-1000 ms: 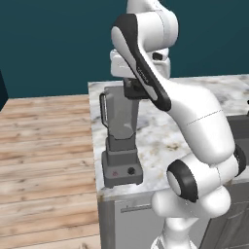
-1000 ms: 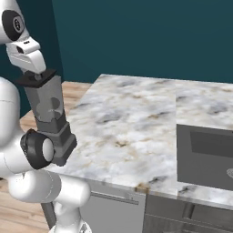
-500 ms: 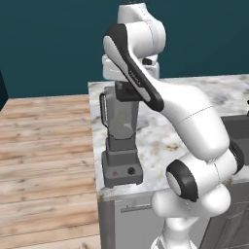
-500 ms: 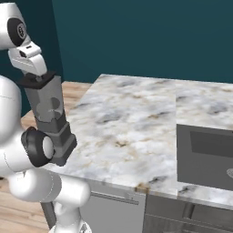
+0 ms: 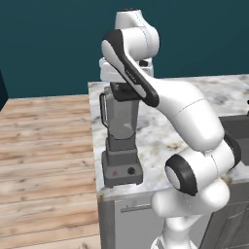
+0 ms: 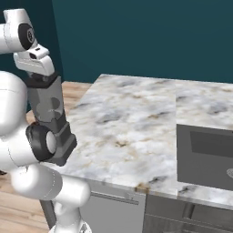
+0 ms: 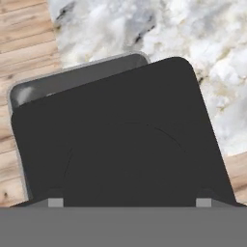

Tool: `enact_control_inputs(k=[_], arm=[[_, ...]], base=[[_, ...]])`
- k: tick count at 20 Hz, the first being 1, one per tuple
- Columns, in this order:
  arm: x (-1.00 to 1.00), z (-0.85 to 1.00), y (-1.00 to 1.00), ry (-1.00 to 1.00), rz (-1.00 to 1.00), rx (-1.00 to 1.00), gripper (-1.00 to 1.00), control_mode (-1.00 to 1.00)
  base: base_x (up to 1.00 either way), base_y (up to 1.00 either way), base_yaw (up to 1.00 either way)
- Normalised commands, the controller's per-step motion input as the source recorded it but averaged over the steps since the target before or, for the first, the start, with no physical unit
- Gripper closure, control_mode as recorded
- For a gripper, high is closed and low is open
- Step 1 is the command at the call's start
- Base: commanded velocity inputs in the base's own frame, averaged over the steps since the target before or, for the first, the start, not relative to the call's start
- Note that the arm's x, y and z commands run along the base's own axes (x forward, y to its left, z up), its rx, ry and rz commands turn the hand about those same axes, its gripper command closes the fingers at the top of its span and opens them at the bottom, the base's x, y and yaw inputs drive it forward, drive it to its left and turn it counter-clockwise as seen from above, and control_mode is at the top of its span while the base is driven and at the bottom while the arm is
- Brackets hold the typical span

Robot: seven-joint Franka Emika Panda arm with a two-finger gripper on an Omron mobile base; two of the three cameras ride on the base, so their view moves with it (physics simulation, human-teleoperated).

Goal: Grab the limes from the fridge, place them in the blender, close the lid, and turn on the blender to create a marinade.

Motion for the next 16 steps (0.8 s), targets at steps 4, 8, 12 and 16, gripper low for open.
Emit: enact_control_inputs(k=[4,8,12,16], arm=[[0.27,-0.01,0.14,0.0,0.09,0.0,1.0,-1.0],[0.24,0.0,0.26,0.0,0.02,0.0,1.0,-1.0],[0.23,-0.01,0.22,0.0,0.0,0.0,1.0,-1.0],[0.12,-0.07,0.04,0.0,0.0,0.0,1.0,-1.0]], base=[[0.0,0.0,0.0],[0.0,0.0,0.0],[0.0,0.0,0.0],[0.0,0.0,0.0]])
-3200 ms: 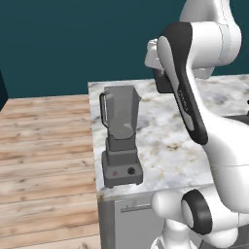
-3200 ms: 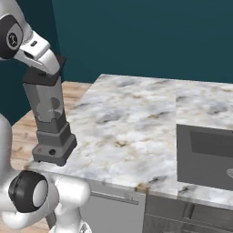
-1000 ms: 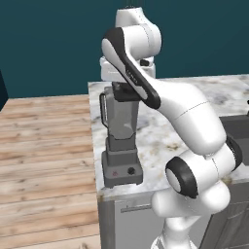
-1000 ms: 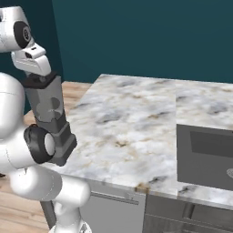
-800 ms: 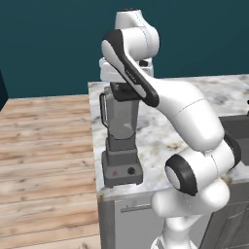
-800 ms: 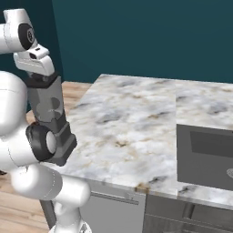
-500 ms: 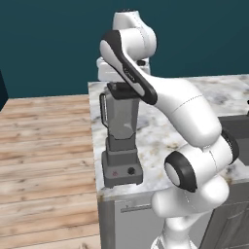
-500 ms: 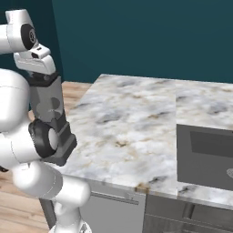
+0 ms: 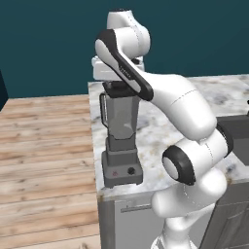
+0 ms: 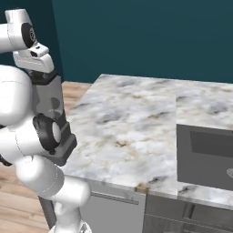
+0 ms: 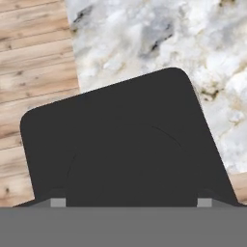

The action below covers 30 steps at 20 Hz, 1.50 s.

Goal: Grab the limes from the fridge, place them in the blender, close the lid, and turn on the blender to create a marinade.

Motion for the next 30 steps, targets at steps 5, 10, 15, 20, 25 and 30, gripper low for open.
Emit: enact_control_inputs(k=[5,10,15,20,25,30], arm=[[-0.09,-0.13,0.0,0.0,0.0,0.0,1.0,-1.0],[-0.29,-0.08,-0.1,0.0,0.0,0.01,1.0,-1.0],[-0.67,0.0,-0.18,0.0,0.0,0.04,1.0,-1.0],[-0.33,-0.03,-0.05,0.0,0.0,0.0,1.0,-1.0],[0.47,-0.01,0.0,0.0,0.0,0.0,1.0,-1.0],[0.54,0.0,0.0,0.0,0.0,0.0,1.0,-1.0]], base=[[0.0,0.0,0.0],[0.0,0.0,0.0],[0.0,0.0,0.0],[0.0,0.0,0.0],[0.0,0.0,0.0],[0.0,0.0,0.0]])
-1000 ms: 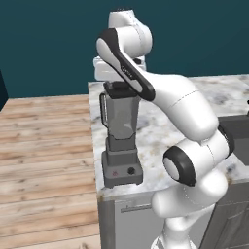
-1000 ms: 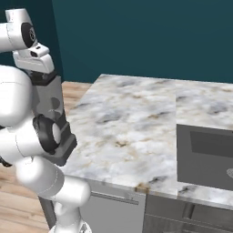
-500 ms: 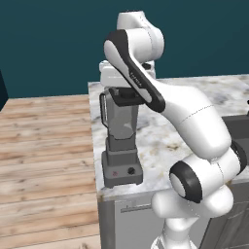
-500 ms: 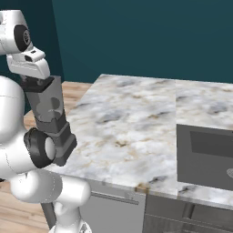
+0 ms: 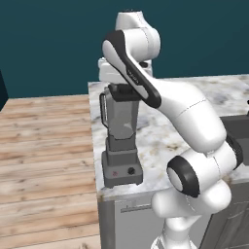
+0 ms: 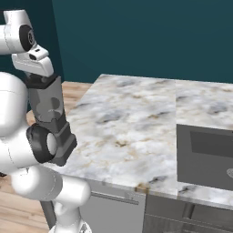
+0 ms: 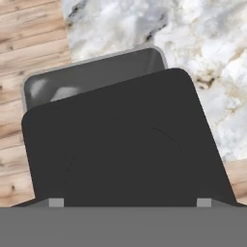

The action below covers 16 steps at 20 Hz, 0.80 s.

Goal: Grab the limes from the fridge, place them in the blender, close the lid, and turn on the blender to create a marinade.

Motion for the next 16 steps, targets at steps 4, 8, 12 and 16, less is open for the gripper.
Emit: enact_control_inputs(k=[4,8,12,16], arm=[[0.26,0.0,0.0,-0.02,0.0,0.0,1.0,-1.0],[0.33,-0.11,0.04,0.0,0.0,0.0,1.0,-1.0],[0.42,-0.17,0.02,-0.01,0.0,0.0,1.0,-1.0],[0.09,-0.27,0.07,0.0,0.0,0.0,1.0,-1.0]], base=[[0.0,0.0,0.0],[0.0,0.0,0.0],[0.0,0.0,0.0],[0.0,0.0,0.0]])
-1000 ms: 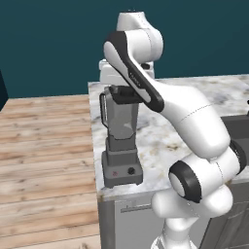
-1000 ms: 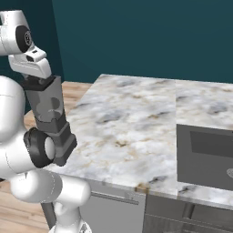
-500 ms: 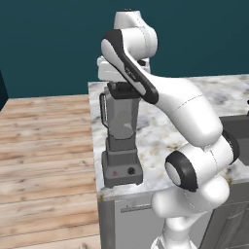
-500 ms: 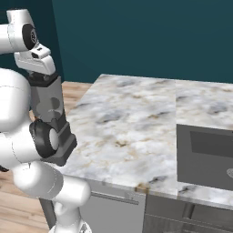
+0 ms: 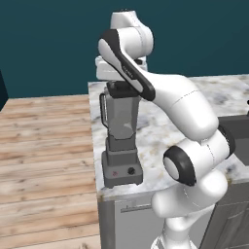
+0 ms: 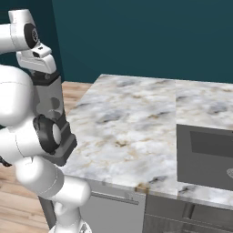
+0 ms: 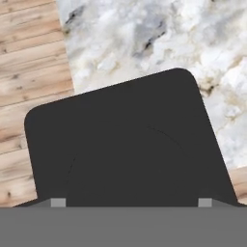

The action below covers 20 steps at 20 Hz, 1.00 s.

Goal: Grab the limes from the fridge, place them in the blender, close the lid, and turn on the blender to create a marinade.

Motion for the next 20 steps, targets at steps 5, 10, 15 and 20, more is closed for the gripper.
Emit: enact_control_inputs(k=[5,10,15,20], arm=[[0.0,-0.27,0.07,0.0,0.0,0.0,1.0,-1.0],[-0.4,-0.18,0.14,0.0,0.0,0.0,1.0,-1.0],[-0.33,-0.1,0.17,0.01,0.0,0.0,1.0,-1.0],[-0.02,-0.2,0.11,0.04,0.03,0.03,1.0,-1.0]], base=[[0.0,0.0,0.0],[0.0,0.0,0.0],[0.0,0.0,0.0],[0.0,0.0,0.0]])
